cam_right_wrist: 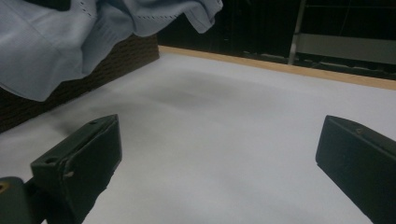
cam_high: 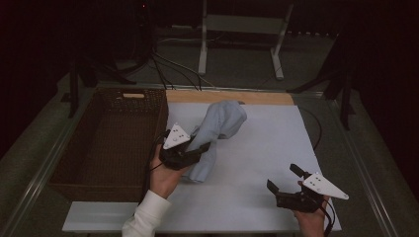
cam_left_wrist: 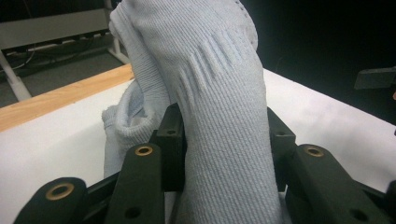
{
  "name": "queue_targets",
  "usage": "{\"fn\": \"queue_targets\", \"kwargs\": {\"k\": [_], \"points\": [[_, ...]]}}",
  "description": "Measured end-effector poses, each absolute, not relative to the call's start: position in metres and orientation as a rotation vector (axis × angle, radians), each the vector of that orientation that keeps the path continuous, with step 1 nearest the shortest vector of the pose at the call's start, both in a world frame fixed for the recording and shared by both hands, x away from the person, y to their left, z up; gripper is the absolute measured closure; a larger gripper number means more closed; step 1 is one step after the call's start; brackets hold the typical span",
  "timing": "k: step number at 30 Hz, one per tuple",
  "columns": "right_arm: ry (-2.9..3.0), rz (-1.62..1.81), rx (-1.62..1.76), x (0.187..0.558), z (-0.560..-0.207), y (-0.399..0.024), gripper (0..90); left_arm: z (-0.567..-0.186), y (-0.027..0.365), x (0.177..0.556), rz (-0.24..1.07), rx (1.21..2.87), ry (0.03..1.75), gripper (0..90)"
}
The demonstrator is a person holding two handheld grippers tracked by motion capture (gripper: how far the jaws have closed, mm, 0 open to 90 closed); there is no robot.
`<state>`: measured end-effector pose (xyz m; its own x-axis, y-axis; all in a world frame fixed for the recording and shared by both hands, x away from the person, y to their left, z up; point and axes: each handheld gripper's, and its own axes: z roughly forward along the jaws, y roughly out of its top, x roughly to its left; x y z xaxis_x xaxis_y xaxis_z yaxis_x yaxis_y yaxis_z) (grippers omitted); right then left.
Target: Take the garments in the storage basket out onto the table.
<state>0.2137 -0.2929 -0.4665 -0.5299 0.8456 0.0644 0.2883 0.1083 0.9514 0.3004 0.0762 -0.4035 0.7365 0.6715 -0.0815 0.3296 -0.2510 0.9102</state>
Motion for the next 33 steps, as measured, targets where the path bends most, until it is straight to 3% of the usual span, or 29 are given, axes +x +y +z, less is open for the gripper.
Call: {"fn": "queue_targets", "kwargs": {"k": [33], "points": [[1.888,1.435,1.096,0.214,-0.467,-0.293,0.6,-0.431,0.044,0.319,0.333,1.887,0.830,60.9]]}}
